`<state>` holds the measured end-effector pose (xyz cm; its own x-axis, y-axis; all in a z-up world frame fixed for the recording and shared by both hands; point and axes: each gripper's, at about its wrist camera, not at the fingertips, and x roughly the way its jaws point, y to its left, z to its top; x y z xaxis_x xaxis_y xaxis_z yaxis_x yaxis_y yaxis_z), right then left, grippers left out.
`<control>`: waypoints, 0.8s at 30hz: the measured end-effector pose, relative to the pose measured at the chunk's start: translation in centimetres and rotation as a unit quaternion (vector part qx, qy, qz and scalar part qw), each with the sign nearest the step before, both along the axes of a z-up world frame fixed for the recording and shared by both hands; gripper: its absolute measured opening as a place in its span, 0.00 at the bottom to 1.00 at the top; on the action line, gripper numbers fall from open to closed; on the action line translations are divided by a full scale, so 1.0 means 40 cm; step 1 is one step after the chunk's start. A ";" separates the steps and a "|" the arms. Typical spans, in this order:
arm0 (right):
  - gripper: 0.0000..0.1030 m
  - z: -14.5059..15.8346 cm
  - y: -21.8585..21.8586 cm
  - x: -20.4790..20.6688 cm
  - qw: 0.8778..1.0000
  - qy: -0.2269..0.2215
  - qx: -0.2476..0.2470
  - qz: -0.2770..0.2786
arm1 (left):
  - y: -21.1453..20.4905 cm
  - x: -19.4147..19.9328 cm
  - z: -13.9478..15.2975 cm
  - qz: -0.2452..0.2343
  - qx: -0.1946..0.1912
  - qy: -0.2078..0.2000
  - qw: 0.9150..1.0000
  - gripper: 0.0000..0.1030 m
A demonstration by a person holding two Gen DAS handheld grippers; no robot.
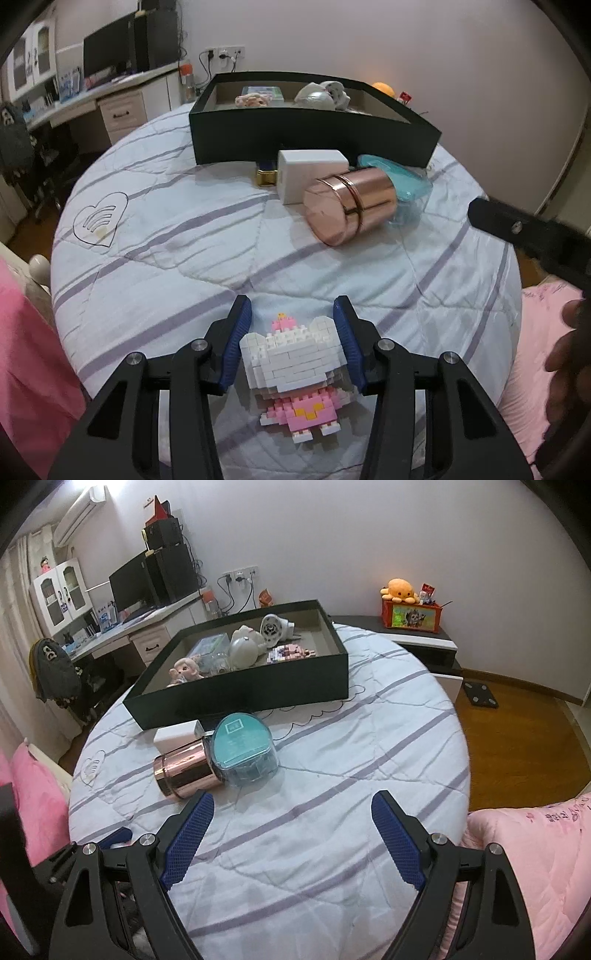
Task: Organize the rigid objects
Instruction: 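Grasp the pink-white block figure with the left tool while the right tool grasps the teal egg case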
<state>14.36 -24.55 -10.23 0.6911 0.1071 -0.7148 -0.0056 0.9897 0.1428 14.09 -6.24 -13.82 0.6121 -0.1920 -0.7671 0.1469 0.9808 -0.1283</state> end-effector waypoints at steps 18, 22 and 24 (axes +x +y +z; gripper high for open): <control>0.86 -0.043 0.039 0.048 1.000 0.025 -0.011 0.010 | 0.021 -0.044 -0.004 0.001 0.031 -0.025 0.999 0.50; 0.86 -0.043 0.045 0.071 0.999 0.022 -0.024 0.012 | 0.027 -0.027 0.005 -0.001 0.024 -0.017 1.000 0.48; 0.86 -0.047 0.053 0.089 0.999 0.023 -0.033 0.020 | 0.027 -0.025 0.008 -0.003 0.025 -0.018 1.000 0.48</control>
<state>17.92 -22.44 -12.10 0.6530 0.0861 -0.7525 -0.0402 0.9961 0.0791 13.09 -5.16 -13.51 0.6385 -0.1577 -0.7533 0.1567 0.9849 -0.0734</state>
